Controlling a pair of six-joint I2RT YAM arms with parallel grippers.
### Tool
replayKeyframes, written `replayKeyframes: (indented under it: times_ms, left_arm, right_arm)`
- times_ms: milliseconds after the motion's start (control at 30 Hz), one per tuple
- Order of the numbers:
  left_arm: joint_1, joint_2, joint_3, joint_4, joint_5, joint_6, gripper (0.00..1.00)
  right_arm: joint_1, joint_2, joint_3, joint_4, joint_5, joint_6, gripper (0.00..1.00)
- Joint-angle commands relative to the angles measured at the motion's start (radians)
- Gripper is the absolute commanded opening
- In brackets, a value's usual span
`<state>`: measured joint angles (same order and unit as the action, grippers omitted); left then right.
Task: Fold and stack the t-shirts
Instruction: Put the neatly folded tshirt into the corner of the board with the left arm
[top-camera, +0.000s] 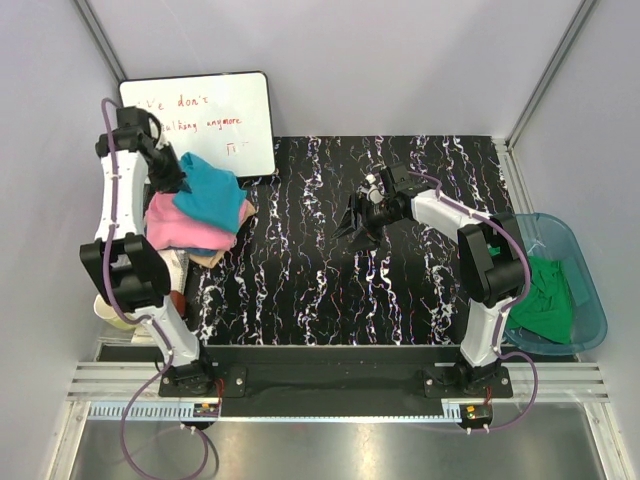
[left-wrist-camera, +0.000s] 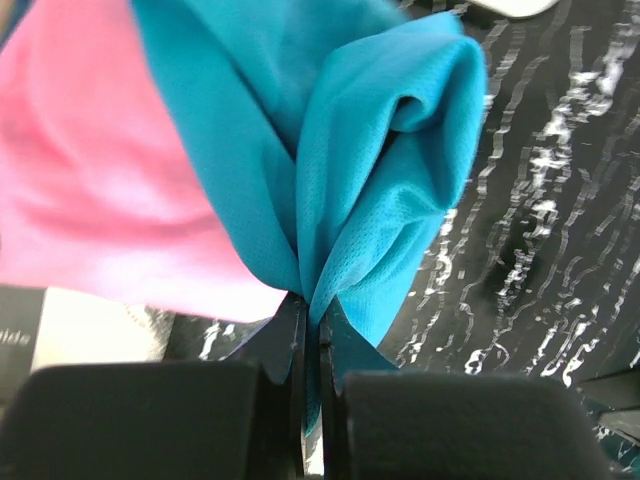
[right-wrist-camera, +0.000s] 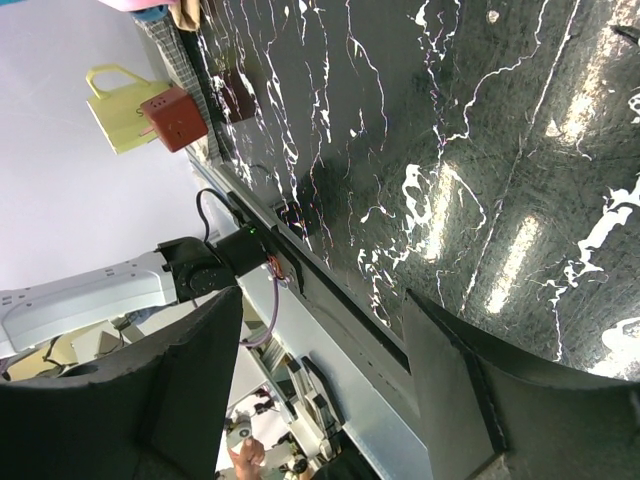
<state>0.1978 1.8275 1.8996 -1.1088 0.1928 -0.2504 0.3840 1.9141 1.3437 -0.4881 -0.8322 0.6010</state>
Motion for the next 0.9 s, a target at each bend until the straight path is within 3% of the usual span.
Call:
replayKeyframes:
  times_ms: [0,333,433,467,567,600,633,867]
  left_arm:
    - [0.077,-0.002,-0.069,-0.034,-0.027,0.013,0.00]
    - [0.163,0.110,-0.096,-0.097,-0.073,0.002,0.02]
    - [0.181,0.130,-0.073,-0.108,-0.124,-0.013,0.27]
    - [0.190,0.133,-0.062,-0.109,-0.137,-0.019,0.49]
    - [0.193,0.096,-0.022,-0.091,-0.170,-0.035,0.69]
    - [0.193,0.070,-0.028,-0.068,-0.165,-0.035,0.90]
    - [0.193,0.040,-0.039,-0.013,-0.138,-0.036,0.99]
    - [0.172,-0.230,-0.230,0.220,0.166,-0.039,0.99]
  right_arm:
    - [-0.005,-0.009,0.034,-0.004,-0.038,-0.024,0.73]
    - [-0.022,0.016,0.077,-0.044,-0.061,-0.046,0.75]
    - [-0.027,0.017,0.078,-0.052,-0.062,-0.052,0.75]
    - [-0.027,0.017,0.077,-0.053,-0.064,-0.055,0.75]
    - [-0.030,0.013,0.071,-0.058,-0.064,-0.064,0.76]
    - [-0.030,0.011,0.065,-0.060,-0.064,-0.063,0.76]
    - [-0.030,0.010,0.060,-0.061,-0.062,-0.064,0.76]
    - [-0.031,-0.003,0.017,-0.058,-0.058,-0.072,0.76]
